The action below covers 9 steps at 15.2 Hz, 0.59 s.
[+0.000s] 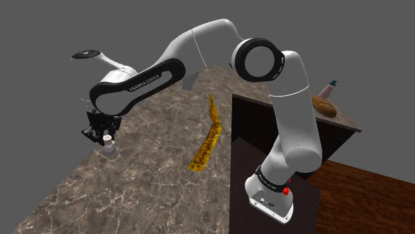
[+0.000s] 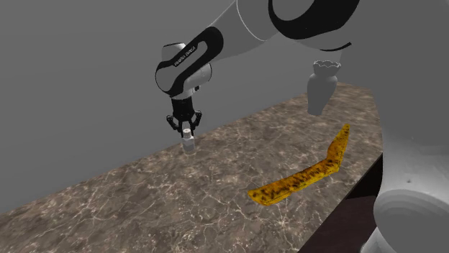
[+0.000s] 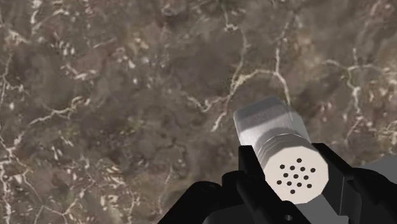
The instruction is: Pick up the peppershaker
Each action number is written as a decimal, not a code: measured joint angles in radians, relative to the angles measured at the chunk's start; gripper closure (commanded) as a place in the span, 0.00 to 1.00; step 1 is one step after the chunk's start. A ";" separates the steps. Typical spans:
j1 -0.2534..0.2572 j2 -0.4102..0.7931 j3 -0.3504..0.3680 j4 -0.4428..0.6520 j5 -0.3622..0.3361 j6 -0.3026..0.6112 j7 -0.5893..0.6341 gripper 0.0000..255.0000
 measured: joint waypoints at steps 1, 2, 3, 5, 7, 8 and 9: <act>0.000 0.000 0.000 0.000 0.000 0.001 0.000 1.00; 0.000 0.000 0.000 0.000 0.000 0.001 0.000 1.00; 0.000 0.000 0.000 0.000 0.000 0.001 0.000 1.00; 0.000 0.000 0.000 0.000 0.000 0.001 0.000 1.00; 0.000 0.000 0.000 0.000 0.000 0.001 0.000 1.00; 0.001 0.001 0.000 0.001 0.000 0.000 0.000 1.00; 0.000 -0.002 0.001 0.004 0.001 -0.006 -0.001 1.00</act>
